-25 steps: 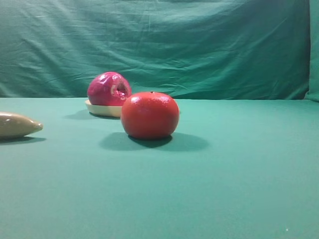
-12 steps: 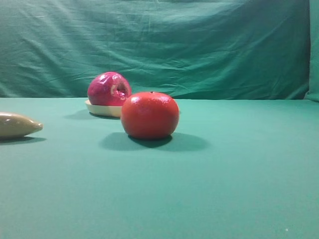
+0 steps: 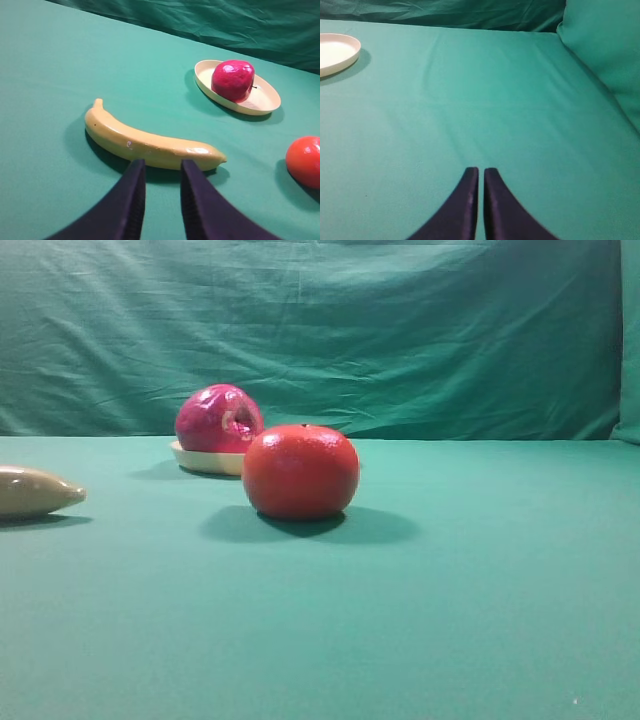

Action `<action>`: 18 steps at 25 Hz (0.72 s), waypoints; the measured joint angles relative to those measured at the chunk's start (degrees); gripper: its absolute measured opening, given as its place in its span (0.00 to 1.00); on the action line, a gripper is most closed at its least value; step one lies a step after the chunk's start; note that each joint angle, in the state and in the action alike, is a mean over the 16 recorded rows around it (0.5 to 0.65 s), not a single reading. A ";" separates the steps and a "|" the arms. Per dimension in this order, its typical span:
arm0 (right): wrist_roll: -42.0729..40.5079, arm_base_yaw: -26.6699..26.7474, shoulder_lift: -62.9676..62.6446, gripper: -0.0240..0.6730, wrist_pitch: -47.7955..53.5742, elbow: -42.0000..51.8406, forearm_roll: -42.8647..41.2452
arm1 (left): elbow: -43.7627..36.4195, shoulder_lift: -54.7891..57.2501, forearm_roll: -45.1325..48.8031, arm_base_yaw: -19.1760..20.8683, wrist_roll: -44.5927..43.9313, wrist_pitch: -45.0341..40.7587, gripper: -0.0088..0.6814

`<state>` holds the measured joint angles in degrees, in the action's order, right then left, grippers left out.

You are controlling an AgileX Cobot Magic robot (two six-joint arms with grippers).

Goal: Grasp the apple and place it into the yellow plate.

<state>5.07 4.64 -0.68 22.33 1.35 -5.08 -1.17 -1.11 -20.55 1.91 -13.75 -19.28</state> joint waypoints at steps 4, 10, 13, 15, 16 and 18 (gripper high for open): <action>0.02 -0.03 0.00 0.03 0.05 0.00 0.01 | 0.00 0.00 0.00 0.00 0.00 0.00 0.24; 0.05 -0.07 0.00 0.03 0.09 0.00 0.01 | 0.00 0.00 0.00 0.00 0.00 0.00 0.24; 0.05 -0.07 0.00 0.03 0.11 0.00 0.01 | 0.00 0.00 0.00 0.00 0.00 0.00 0.24; 0.05 -0.07 0.00 0.03 0.11 0.00 0.01 | 0.00 0.00 0.00 0.00 0.00 0.00 0.24; 0.05 -0.07 0.00 0.03 0.11 0.00 0.01 | 0.00 0.00 0.00 0.00 0.00 0.00 0.24; 0.05 -0.07 0.00 0.03 0.11 0.00 0.01 | 0.00 0.00 0.00 0.00 0.00 0.00 0.24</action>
<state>5.11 4.58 -0.68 22.44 1.35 -5.08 -1.17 -1.11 -20.55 1.91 -13.75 -19.28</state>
